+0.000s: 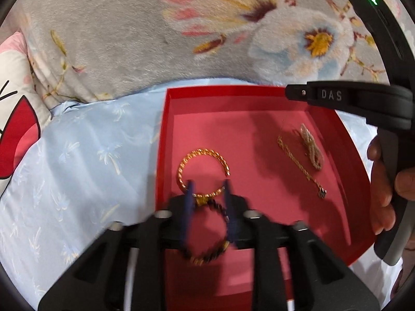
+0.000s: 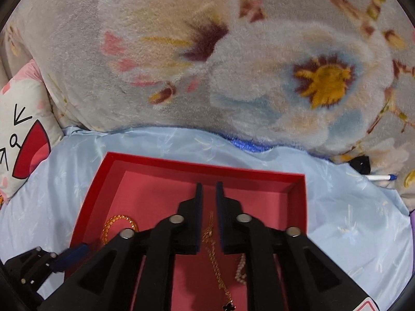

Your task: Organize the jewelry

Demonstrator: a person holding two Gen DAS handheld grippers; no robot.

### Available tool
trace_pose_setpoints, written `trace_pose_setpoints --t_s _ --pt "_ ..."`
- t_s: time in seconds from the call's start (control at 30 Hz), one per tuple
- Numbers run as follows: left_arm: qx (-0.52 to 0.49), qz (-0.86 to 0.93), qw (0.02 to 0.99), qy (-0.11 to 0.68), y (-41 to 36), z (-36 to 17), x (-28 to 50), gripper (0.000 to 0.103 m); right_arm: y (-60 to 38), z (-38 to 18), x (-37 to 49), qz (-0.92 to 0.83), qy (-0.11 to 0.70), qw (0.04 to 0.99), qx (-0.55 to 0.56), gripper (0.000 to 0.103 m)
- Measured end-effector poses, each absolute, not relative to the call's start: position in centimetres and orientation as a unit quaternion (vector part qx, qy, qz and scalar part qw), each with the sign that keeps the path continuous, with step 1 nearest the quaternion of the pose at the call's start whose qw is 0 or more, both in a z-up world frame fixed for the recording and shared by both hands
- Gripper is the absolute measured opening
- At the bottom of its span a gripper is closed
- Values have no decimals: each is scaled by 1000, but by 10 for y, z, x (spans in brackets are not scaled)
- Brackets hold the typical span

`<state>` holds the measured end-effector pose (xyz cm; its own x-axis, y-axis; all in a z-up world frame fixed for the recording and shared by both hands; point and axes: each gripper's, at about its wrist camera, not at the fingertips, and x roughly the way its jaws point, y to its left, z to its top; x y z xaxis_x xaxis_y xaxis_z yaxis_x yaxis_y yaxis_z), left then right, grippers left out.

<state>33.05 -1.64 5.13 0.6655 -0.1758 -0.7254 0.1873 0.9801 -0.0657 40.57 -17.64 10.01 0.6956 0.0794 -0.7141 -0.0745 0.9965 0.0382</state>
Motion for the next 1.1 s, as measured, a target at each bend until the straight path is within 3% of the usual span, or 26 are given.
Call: trace_pose_setpoints --t_s 0.07,0.17,0.43,0.57,1.1 --pt "3 -90 920 381 -13 56 328 52 -181 109 397 46 368 929 13 31" --pt "2 -81 929 360 -8 66 321 58 -190 126 371 44 337 940 18 36" --pt "-5 -69 936 346 16 85 277 60 -218 139 261 63 312 947 33 41" --pt "7 -66 938 340 23 85 241 66 -224 123 197 55 322 945 16 41" --pt "35 -107 916 386 9 32 121 67 -212 45 36 70 385 920 5 41"
